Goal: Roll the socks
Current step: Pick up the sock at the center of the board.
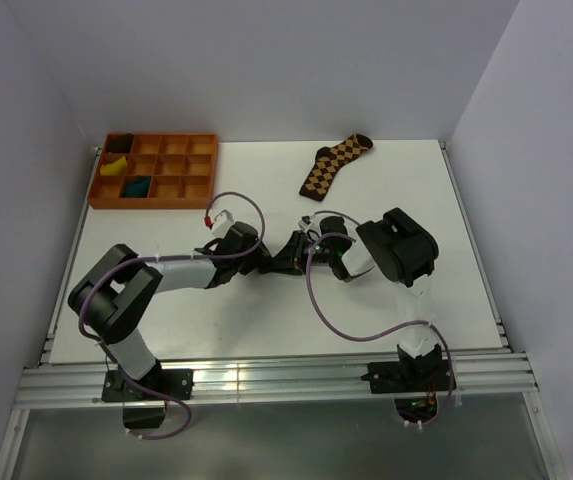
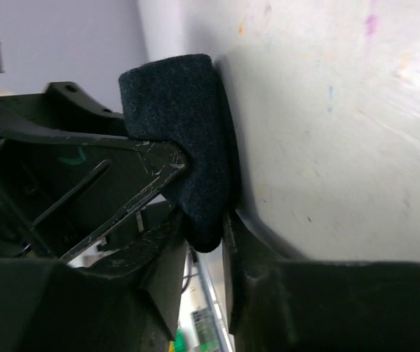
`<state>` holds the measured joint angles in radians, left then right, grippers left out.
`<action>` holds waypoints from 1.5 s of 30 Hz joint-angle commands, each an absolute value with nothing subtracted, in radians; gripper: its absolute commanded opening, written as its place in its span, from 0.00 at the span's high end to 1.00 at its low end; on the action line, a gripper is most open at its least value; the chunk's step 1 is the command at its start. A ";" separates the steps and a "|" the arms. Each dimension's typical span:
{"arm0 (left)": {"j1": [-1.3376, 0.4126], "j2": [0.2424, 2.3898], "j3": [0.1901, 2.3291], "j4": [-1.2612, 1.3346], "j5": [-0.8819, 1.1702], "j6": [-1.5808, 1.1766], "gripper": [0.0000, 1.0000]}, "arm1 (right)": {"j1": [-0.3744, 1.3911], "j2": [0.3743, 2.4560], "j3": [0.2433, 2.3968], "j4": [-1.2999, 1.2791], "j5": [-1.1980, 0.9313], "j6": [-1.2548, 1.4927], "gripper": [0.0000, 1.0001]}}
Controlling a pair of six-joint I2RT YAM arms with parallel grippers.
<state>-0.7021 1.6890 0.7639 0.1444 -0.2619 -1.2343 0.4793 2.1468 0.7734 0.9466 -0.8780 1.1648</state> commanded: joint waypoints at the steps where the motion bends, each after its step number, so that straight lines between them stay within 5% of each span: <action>1: -0.715 1.808 0.803 -0.173 -0.273 -1.151 0.56 | 0.491 2.051 0.759 0.651 -0.807 0.972 0.67; 12: -0.723 1.862 0.957 -0.420 -0.377 -0.959 0.58 | 0.451 1.628 0.712 0.097 -0.474 0.592 0.57; 31: -0.726 1.970 1.043 -0.489 -0.364 -0.861 0.42 | 0.442 1.200 0.597 -0.025 -0.310 0.499 0.57; 38: -0.724 1.964 1.031 -0.477 -0.353 -0.859 0.56 | 0.430 1.132 0.577 -0.043 -0.324 0.492 0.57; 41: -0.718 1.934 1.017 -0.466 -0.365 -0.862 0.73 | 0.422 1.086 0.583 -0.070 -0.325 0.479 0.57; 42: -0.712 1.913 1.019 -0.469 -0.370 -0.859 0.89 | 0.420 1.056 0.587 -0.093 -0.321 0.466 0.57; 45: -0.687 1.847 1.023 -0.474 -0.394 -0.835 1.00 | 0.416 0.990 0.615 -0.152 -0.304 0.427 0.57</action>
